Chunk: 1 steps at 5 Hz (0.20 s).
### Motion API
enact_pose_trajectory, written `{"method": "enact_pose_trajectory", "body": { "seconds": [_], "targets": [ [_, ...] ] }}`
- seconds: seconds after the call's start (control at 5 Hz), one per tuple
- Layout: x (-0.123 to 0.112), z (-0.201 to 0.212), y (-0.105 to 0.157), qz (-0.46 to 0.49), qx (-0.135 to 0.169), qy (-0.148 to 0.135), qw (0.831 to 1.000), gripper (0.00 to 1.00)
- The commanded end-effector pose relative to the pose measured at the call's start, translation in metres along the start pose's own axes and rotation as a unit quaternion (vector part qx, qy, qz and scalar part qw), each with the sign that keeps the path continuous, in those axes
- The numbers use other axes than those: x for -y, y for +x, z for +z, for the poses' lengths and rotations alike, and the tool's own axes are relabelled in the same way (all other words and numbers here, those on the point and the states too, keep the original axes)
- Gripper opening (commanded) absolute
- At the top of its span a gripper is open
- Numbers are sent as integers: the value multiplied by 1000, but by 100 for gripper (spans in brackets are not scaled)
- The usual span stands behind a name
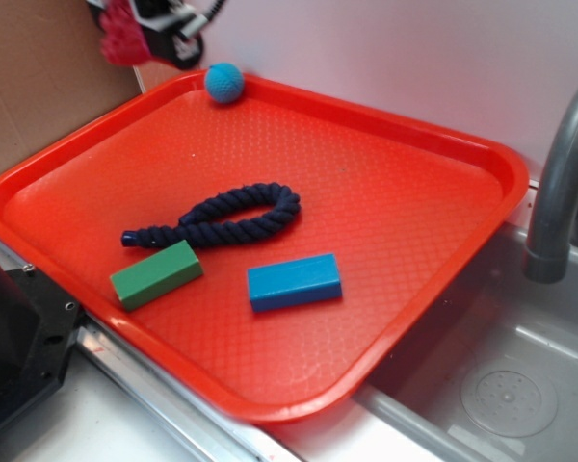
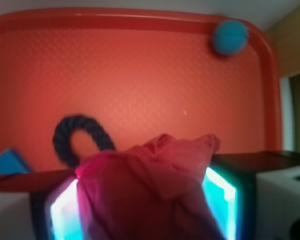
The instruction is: Grab the red paper.
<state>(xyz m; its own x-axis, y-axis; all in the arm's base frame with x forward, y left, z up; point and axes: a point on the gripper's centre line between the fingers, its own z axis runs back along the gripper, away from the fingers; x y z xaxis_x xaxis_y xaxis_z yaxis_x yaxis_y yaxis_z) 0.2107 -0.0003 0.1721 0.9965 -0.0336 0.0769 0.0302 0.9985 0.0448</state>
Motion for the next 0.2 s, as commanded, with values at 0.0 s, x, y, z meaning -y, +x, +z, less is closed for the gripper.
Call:
{"method": "enact_pose_trajectory", "body": {
  "seconds": [0.0],
  "targets": [
    [-1, 60, 3, -15, -10, 17, 1000, 0]
  ]
}}
